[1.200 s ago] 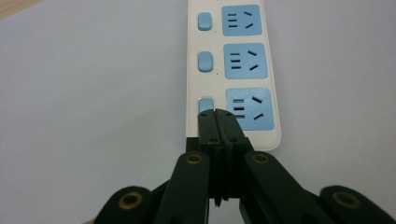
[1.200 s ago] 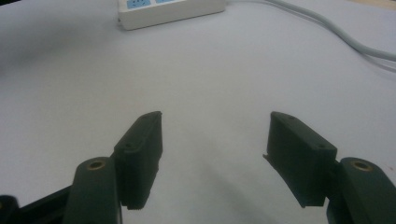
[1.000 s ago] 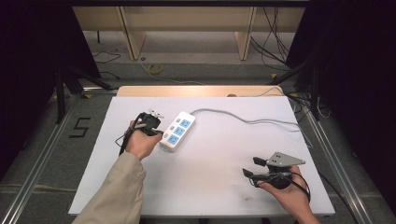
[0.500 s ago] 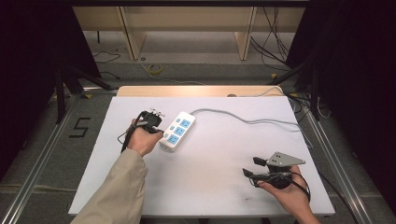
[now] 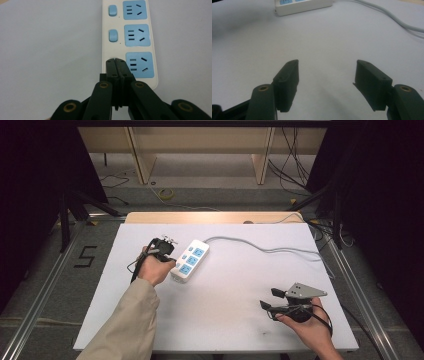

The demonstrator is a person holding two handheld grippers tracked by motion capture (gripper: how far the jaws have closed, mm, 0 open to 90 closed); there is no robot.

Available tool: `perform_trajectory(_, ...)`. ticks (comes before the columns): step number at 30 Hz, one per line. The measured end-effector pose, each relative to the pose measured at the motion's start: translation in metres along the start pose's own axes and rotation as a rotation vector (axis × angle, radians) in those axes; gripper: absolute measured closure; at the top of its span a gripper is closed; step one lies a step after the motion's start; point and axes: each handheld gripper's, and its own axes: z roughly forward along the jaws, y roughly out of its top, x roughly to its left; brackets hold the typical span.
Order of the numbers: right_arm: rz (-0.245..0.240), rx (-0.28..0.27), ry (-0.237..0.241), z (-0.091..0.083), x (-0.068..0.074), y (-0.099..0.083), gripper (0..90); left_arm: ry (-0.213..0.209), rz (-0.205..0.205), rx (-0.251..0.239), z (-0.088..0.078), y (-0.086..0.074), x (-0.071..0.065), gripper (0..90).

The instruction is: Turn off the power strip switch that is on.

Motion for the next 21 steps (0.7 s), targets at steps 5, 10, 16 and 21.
perform_trajectory(5,0.001,0.0,0.0,0.0002,0.0003,0.0001,36.8,0.004,0.003,0.007,-0.0002,0.0007,0.0019,89.8)
perform_trajectory(10,0.0,-0.002,0.001,0.0011,0.0005,0.0,36.8,0.005,0.006,0.003,-0.0019,0.0029,0.0017,89.8)
perform_trajectory(16,-0.001,-0.002,0.002,0.0015,0.0007,0.0002,36.8,0.006,0.004,0.008,-0.0014,0.0066,0.002,89.8)
perform_trajectory(21,-0.001,-0.001,0.003,0.0016,0.0009,0.0003,36.8,0.002,0.01,0.018,0.0018,0.0088,0.0011,89.8)
